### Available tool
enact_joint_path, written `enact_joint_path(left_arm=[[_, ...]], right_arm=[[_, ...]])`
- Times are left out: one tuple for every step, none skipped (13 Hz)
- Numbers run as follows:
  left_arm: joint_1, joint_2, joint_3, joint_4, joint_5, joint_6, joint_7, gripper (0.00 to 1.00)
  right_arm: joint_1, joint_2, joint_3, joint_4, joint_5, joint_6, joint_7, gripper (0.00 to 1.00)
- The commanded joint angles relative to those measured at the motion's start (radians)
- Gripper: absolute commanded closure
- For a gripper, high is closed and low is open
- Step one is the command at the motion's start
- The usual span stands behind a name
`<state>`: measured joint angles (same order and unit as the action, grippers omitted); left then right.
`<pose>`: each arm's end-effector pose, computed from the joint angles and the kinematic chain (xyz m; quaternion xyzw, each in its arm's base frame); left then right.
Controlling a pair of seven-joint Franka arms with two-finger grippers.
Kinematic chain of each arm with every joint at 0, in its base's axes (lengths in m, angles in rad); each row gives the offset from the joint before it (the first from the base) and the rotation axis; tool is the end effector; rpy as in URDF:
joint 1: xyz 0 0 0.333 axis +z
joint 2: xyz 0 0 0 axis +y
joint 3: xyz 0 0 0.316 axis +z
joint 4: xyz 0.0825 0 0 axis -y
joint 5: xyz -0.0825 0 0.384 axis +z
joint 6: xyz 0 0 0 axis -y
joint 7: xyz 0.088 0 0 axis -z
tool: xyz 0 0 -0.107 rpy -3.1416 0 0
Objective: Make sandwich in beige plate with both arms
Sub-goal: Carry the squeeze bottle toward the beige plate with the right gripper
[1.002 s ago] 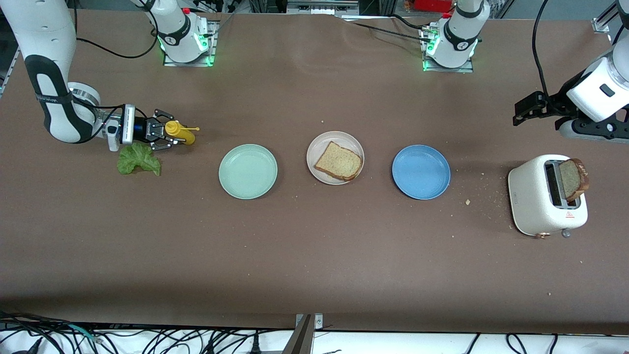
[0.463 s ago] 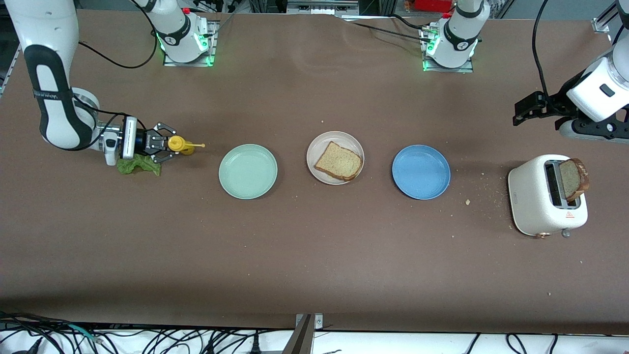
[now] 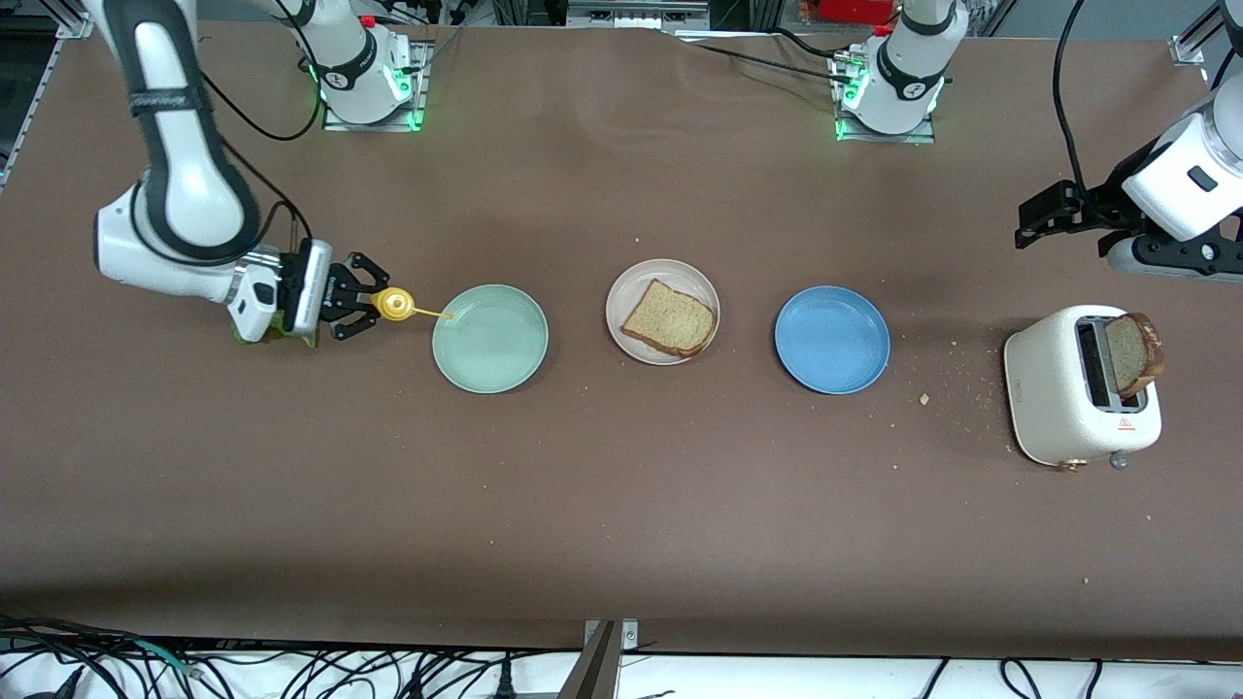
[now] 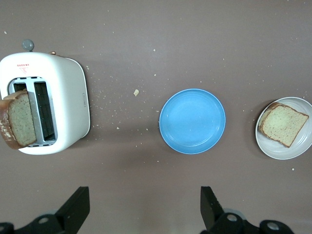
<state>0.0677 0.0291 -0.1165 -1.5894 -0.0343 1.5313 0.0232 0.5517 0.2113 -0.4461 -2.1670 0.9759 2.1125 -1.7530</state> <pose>0.5567 -0.0301 0.5965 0.9982 -0.0359 -0.0437 0.0183 0.5366 0.0973 0.2996 -0.7670 -0.5426 -0.1755 0.2940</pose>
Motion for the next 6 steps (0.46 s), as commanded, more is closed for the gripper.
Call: enact_joint_path(left_arm=[[0.004, -0.014, 0.0, -0.003, -0.021, -0.01, 0.006, 0.0], [0.006, -0.014, 0.0, -0.003, -0.021, -0.01, 0.006, 0.0], [0.006, -0.014, 0.0, -0.003, -0.021, -0.01, 0.006, 0.0], [0.006, -0.014, 0.0, -0.003, -0.021, -0.01, 0.006, 0.0], [0.006, -0.014, 0.0, -0.003, -0.021, -0.01, 0.006, 0.0], [0.006, -0.014, 0.001, -0.003, -0.021, -0.01, 0.006, 0.0]], right_arm=[[0.14, -0.036, -0.003, 0.041, -0.158, 0.119, 0.264, 1.0], [0.195, -0.036, -0.003, 0.07, -0.257, 0.154, 0.4, 1.0], [0.248, -0.033, -0.002, 0.1, -0.373, 0.17, 0.559, 1.0], [0.299, -0.029, 0.003, 0.137, -0.493, 0.17, 0.714, 1.0], [0.339, -0.023, 0.004, 0.168, -0.611, 0.17, 0.862, 1.0], [0.39, -0.011, 0.004, 0.188, -0.708, 0.17, 0.997, 1.0]])
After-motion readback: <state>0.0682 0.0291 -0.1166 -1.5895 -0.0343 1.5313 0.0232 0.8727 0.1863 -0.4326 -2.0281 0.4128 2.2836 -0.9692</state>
